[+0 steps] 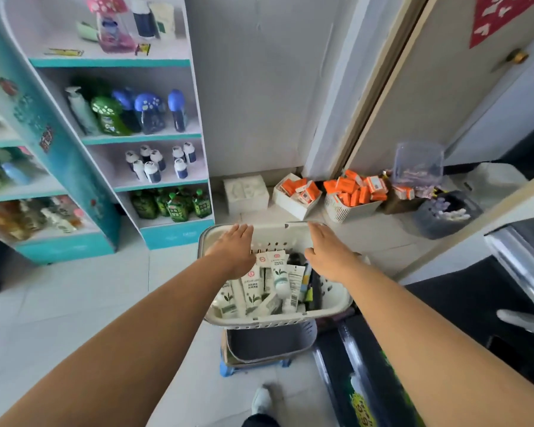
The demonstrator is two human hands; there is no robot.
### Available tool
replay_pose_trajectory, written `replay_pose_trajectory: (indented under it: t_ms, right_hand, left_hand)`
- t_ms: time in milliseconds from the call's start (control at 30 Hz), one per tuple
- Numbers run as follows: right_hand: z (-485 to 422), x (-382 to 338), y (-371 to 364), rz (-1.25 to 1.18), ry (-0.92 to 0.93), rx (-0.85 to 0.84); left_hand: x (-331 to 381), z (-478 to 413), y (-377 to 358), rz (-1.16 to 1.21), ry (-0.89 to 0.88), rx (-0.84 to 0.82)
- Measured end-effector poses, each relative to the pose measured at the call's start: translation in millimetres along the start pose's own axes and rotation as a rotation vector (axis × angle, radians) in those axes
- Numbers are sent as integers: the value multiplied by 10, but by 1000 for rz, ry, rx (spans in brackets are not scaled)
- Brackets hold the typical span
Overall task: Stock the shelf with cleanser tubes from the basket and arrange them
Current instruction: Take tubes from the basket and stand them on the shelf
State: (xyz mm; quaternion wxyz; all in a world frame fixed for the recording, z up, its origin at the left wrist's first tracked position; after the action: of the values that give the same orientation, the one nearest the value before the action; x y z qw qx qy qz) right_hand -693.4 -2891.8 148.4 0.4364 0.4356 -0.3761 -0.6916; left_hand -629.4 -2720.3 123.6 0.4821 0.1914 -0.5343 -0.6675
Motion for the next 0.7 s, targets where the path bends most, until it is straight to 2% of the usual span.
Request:
replay_pose_trajectory:
  t_ms: [300, 500, 700]
  right_hand:
    - [-415, 49, -708, -75, 10, -184]
    - [-633, 246, -1270, -306, -165, -250]
    - [-707, 379, -1714, -515, -339, -279]
  left_hand:
    - [-310, -198, -621, 200, 158, -129]
    - [-400, -386, -1086, 384, 217, -253]
    - [-584, -515, -1605, 744, 442, -274]
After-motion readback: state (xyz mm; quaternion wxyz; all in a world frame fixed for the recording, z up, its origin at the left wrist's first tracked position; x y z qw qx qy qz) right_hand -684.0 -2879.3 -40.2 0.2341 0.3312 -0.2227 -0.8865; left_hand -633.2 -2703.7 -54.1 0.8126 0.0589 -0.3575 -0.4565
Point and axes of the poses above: each hand's wrist, its own z-axis away from the middle knuckle, its own y-axis out of the back of the hand, x = y × z, the point moved 9 cm from there along -z, towards the middle knuckle, and after that the axes turned 1 degree about -x, right-handed, at the moved point
